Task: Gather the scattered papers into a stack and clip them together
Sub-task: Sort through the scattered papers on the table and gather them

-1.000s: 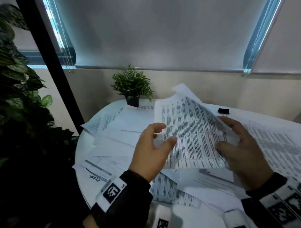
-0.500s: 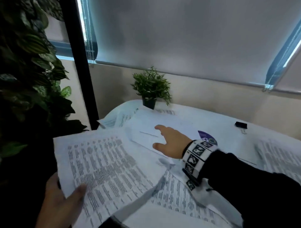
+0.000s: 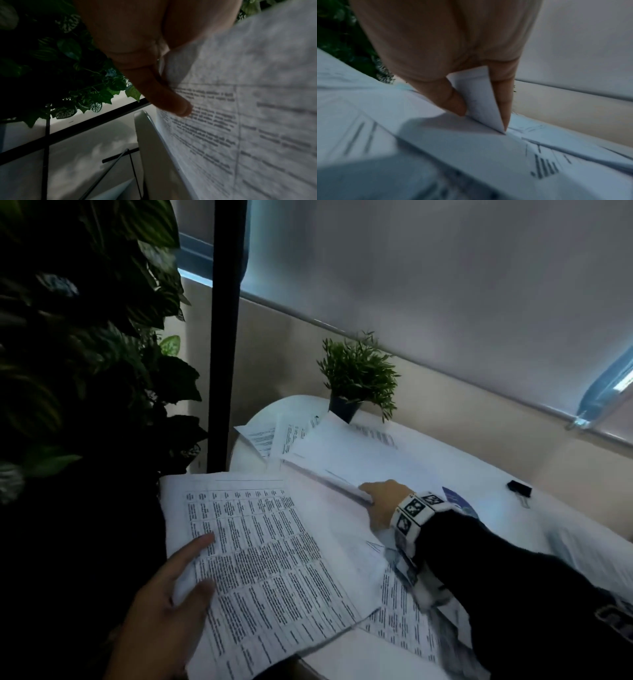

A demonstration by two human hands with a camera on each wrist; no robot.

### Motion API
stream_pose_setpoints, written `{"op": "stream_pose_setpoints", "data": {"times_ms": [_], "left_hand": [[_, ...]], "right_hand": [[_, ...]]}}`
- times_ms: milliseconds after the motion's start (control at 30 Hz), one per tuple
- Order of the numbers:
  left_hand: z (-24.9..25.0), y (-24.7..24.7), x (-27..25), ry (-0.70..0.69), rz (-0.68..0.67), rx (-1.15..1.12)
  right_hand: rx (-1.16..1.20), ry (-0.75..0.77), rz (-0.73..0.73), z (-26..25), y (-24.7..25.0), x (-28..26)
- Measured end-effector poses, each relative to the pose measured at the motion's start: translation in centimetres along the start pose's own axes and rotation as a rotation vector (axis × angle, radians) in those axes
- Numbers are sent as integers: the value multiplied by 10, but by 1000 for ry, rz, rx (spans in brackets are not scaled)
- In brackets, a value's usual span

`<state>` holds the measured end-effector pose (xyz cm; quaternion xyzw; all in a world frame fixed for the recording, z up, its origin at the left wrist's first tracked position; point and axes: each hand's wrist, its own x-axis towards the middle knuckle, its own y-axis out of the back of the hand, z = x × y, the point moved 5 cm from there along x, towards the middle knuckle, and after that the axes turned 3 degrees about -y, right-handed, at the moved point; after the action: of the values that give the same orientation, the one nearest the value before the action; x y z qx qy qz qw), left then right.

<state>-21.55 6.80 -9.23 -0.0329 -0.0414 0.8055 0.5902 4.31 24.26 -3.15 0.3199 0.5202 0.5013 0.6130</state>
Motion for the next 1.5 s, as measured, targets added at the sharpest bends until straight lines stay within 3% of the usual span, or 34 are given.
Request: {"op": "stream_pose_setpoints", "data": {"times_ms": [100, 167, 267, 333, 400, 500, 600, 633, 667, 733, 767, 867, 1033, 1167, 1267, 1333, 1500], "left_hand": [[1, -1, -2, -1, 4, 34], [0, 0, -2, 7, -15, 29], [0, -1, -2, 22, -45, 5], [2, -2, -2, 65, -11, -147], [1, -3, -2, 151, 46, -355], [-3, -13, -9, 372, 83, -708], [9, -21, -12, 404, -86, -1022], [16, -24, -13, 375, -97, -1017], [9, -20, -12, 312, -48, -924], [3, -4, -10, 179, 236, -405], [2, -2, -9, 144, 288, -275], [-10, 2, -5, 117, 266, -153], [-2, 9, 1, 55, 231, -203], [-3, 10, 2, -3, 187, -200], [-11, 10, 6, 60, 197, -230], [-15, 10, 7, 95, 204, -236], [-8, 6, 4, 47, 227, -133]], "right_hand": [[47, 35, 69, -1, 36, -21], [248, 99, 179, 1, 67, -49], [891, 324, 249, -2, 100, -99], [1454, 514, 122, -7, 106, -118], [1671, 535, 22, -9, 92, -117], [1519, 357, -100, -18, 45, -102], [1187, 323, -211, -30, 1, -93], [1063, 313, -207, -32, -7, -93], [925, 305, -172, -32, -13, -93], [675, 284, -52, -32, -7, -93], [591, 247, 29, -31, 1, -88], [411, 99, 232, -14, 22, -46], [181, -49, -68, -6, 0, 15], [144, 5, -116, -18, -1, 18], [185, 12, -216, -18, -5, 17], [195, 8, -203, -18, -5, 16], [9, 42, 8, -25, -4, 2]]}}
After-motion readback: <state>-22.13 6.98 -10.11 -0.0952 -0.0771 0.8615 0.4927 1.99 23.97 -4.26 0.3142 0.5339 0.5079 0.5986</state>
